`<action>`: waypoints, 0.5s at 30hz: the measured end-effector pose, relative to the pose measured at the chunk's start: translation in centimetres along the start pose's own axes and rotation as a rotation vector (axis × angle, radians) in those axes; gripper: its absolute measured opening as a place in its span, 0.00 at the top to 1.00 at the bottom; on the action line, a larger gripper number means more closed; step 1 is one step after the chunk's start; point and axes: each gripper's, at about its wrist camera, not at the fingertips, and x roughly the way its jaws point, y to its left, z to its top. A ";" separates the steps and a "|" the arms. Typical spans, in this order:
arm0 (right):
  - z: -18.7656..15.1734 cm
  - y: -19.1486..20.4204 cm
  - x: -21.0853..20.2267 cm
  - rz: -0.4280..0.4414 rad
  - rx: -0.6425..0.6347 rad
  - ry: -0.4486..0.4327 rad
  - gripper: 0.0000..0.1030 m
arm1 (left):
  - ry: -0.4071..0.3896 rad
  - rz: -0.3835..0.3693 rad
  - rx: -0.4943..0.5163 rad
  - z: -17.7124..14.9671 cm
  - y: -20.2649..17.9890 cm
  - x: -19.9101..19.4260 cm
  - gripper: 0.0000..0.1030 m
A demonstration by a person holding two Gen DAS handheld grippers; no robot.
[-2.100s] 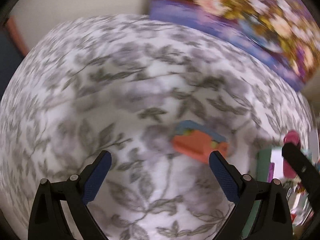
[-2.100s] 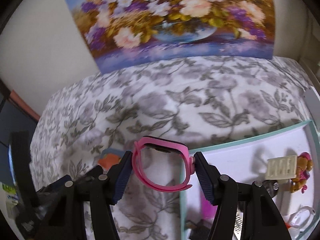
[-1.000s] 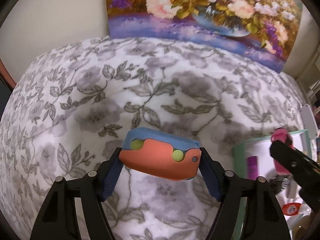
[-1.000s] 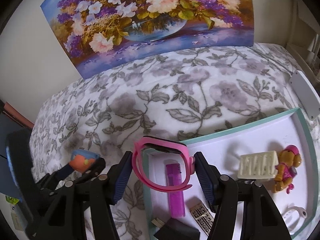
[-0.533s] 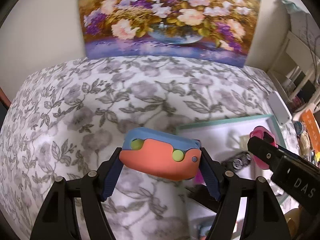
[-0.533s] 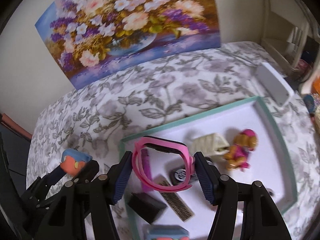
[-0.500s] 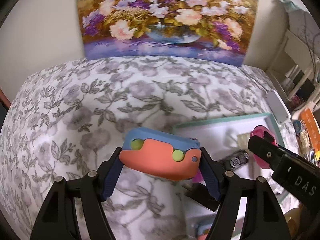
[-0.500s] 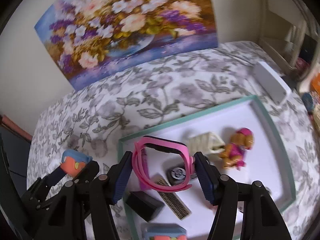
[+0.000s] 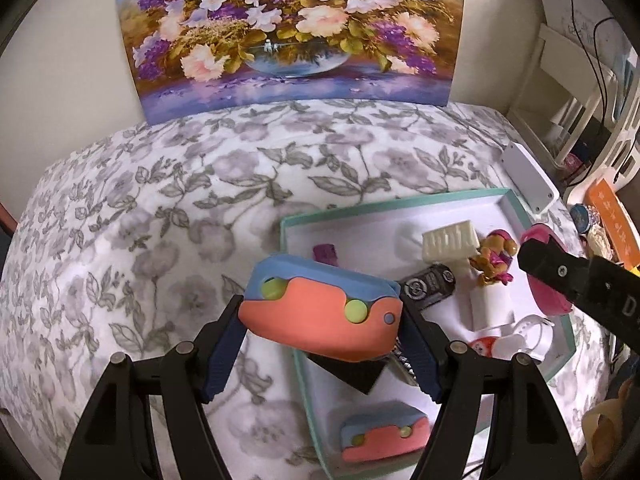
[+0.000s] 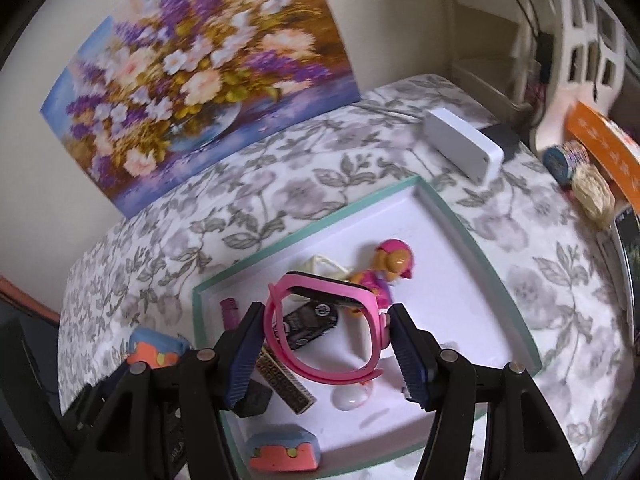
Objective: Organize rigid objects
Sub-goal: 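Carry the pink watch and orange-blue toy into the tray and release both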
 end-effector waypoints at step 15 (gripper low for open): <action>0.1 -1.5 1.8 -0.069 -0.047 0.042 0.37 | 0.012 0.045 0.081 -0.7 -3.0 1.4 0.27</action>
